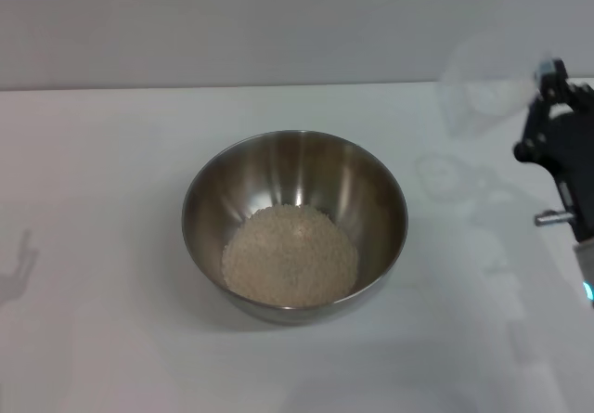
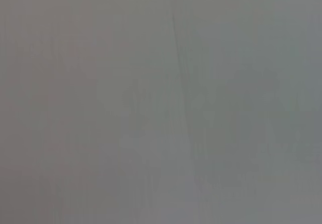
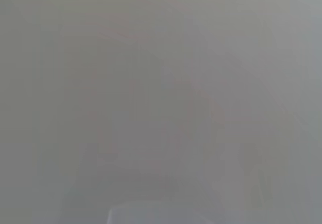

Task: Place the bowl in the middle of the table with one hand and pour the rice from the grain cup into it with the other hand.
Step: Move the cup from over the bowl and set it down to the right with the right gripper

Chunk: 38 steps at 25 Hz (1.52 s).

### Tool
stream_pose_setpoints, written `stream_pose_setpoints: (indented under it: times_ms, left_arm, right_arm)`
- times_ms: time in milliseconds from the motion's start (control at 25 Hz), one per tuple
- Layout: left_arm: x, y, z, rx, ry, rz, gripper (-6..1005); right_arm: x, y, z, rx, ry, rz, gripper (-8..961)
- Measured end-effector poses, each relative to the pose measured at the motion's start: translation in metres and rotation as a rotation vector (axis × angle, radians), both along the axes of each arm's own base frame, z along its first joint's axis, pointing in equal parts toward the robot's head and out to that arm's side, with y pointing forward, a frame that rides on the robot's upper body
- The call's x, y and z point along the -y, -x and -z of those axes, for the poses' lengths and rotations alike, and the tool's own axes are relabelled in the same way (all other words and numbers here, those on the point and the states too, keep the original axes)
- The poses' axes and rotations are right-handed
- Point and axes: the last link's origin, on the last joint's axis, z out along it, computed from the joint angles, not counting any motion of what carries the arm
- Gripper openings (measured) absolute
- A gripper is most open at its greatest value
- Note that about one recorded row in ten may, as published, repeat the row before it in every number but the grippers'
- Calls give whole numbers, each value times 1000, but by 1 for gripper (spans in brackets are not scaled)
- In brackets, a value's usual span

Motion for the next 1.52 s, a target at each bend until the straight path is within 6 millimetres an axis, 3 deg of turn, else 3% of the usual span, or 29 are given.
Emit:
stream_pose_setpoints:
  times_ms: [40,280,560,840,1520]
  left_arm:
    - [0,0,0,0,0,0,811]
    - [0,-1,2,-2,9,4,811]
    - [-1,-1,2,-2,9,7,811]
    - [-1,-1,2,-2,10,7,811]
    - [-1,-2,2,-1,11,8,811]
  right_arm:
    - [2,-13,-2,-5,18,24,105]
    - [3,-34,-1,6,58,93,111]
    - [-18,-53,9,7,201,197,117]
    - [-38,-52,24,71,317,248,124]
    - [-56,-43,44,198,456,248,139]
